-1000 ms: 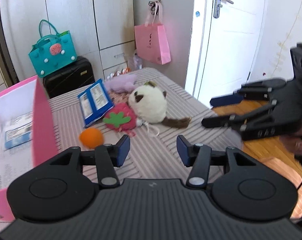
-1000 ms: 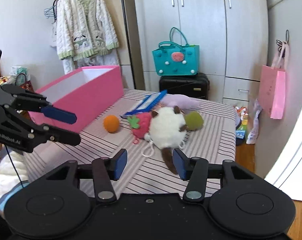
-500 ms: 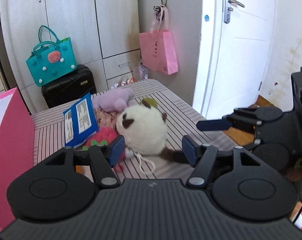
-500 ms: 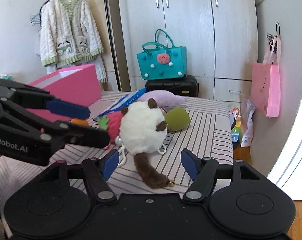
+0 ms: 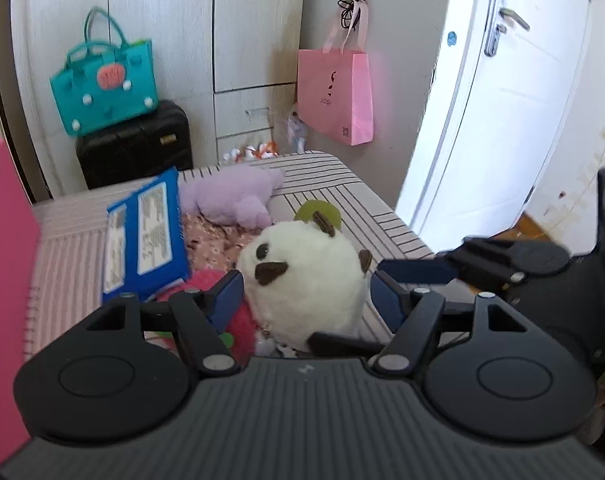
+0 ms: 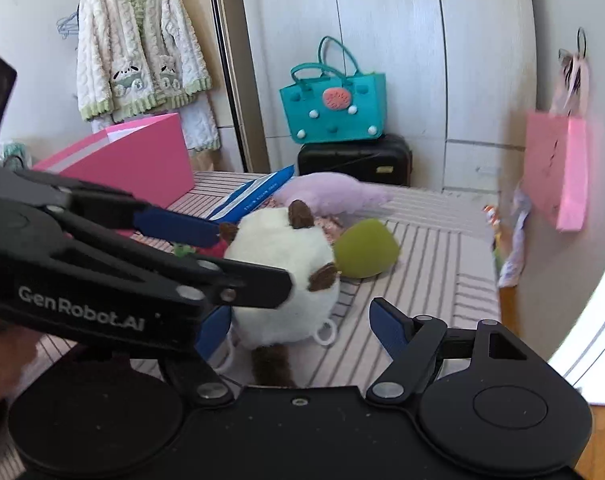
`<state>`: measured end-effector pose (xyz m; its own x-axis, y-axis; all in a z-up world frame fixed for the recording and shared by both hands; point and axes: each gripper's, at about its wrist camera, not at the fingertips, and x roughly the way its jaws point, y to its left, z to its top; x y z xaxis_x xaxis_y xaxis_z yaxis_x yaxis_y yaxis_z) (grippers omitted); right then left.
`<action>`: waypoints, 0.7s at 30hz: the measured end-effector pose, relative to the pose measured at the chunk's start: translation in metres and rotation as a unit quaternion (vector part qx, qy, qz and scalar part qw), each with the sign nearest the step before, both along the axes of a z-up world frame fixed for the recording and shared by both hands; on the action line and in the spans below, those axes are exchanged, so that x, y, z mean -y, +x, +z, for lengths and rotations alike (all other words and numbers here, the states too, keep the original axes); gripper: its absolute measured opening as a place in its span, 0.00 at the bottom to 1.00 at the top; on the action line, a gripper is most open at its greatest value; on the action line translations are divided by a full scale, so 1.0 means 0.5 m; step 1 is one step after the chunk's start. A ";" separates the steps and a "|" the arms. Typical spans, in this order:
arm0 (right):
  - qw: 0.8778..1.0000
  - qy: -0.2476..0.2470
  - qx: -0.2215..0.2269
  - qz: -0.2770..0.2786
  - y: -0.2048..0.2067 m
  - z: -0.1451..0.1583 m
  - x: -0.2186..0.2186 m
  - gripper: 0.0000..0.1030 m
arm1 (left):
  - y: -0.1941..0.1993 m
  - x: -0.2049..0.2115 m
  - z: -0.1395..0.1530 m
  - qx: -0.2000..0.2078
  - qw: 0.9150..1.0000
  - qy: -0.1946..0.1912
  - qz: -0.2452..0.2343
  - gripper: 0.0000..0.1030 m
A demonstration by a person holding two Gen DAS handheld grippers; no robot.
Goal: Organize soft objects
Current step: 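Move the left tool back to the white plush cat and close on it, then lift the plush cat with the left tool and carry it over the pink box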
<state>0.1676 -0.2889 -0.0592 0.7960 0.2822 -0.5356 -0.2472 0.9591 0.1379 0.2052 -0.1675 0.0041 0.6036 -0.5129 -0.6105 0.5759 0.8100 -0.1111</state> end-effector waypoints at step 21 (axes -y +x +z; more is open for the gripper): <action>1.000 0.017 -0.001 0.026 -0.053 0.010 -0.009 0.47 | 0.003 -0.040 -0.034 -0.061 0.995 -0.081 0.021 0.62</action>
<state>0.1412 -0.2842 -0.0540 0.7783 0.3409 -0.5272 -0.2958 0.9398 0.1711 0.2068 -0.1476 -0.0128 0.5532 -0.5860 -0.5921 0.5155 0.7992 -0.3092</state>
